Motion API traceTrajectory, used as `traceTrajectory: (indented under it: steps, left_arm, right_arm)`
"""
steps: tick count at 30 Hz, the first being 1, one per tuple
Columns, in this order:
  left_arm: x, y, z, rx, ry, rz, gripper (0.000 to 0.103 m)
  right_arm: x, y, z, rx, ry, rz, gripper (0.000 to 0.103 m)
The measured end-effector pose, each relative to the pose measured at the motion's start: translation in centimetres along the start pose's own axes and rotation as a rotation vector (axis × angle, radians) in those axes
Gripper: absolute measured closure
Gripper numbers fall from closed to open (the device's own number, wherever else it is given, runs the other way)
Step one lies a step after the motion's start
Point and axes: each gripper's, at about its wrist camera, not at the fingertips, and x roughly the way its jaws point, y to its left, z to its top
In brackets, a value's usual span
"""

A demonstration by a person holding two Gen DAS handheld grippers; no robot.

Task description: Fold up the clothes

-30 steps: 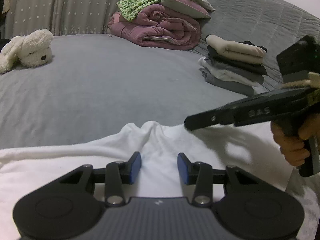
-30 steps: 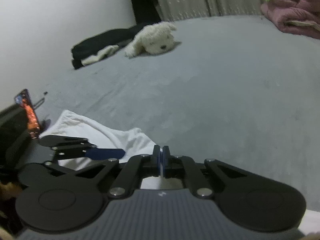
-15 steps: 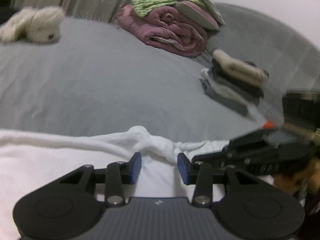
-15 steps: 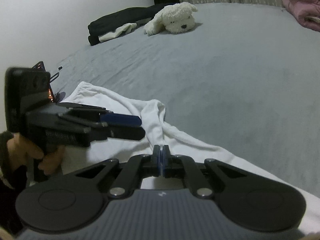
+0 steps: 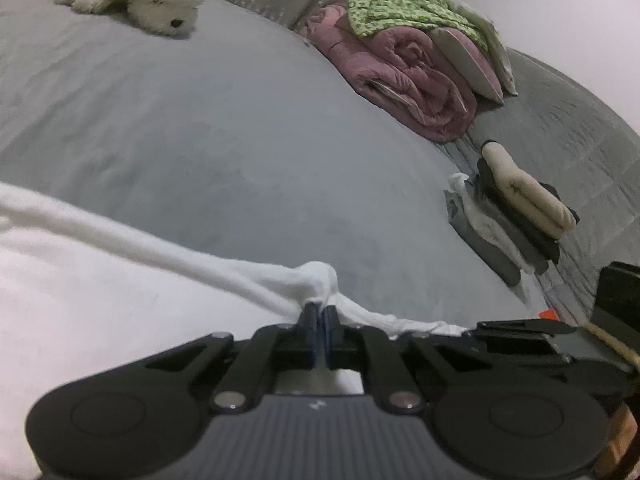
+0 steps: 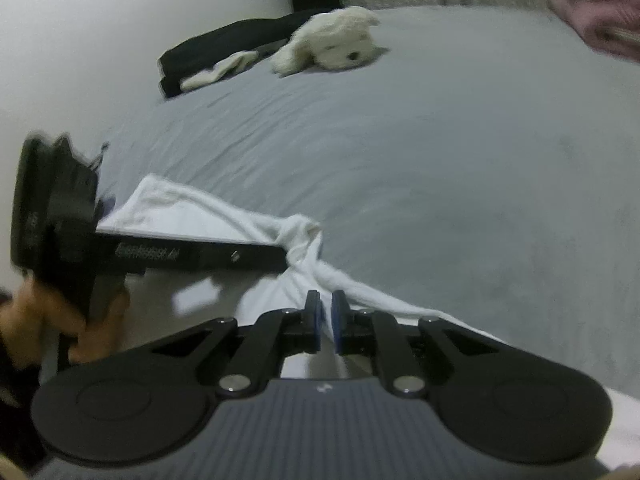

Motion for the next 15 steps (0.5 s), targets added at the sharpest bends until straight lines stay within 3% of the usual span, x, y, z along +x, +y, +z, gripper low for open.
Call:
traceTrajectory:
  steps: [6, 8, 11, 12, 13, 15]
  left_arm:
    - [-0.1, 0.4, 0.0, -0.011, 0.003, -0.018, 0.098]
    - [-0.3, 0.6, 0.0, -0.014, 0.007, -0.024, 0.098]
    - [-0.7, 0.4, 0.1, 0.000, 0.010, -0.021, 0.098]
    - [-0.8, 0.3, 0.1, 0.010, 0.009, -0.019, 0.098]
    - [-0.9, 0.2, 0.2, 0.023, 0.008, -0.017, 0.098]
    - [-1.3, 0.1, 0.3, 0.045, 0.005, -0.010, 0.097]
  right_arm:
    - [1.7, 0.0, 0.9, 0.070, -0.020, 0.016, 0.090]
    - [2.1, 0.0, 1.3, 0.080, -0.052, -0.023, 0.103]
    - [2.1, -0.4, 1.6, 0.110, -0.100, -0.071, 0.103]
    - [2.0, -0.5, 1.7, 0.112, -0.106, -0.075, 0.101]
    - [1.9, -0.6, 1.8, 0.113, -0.111, -0.078, 0.089]
    - [1.8, -0.7, 1.9, 0.111, -0.108, -0.066, 0.088]
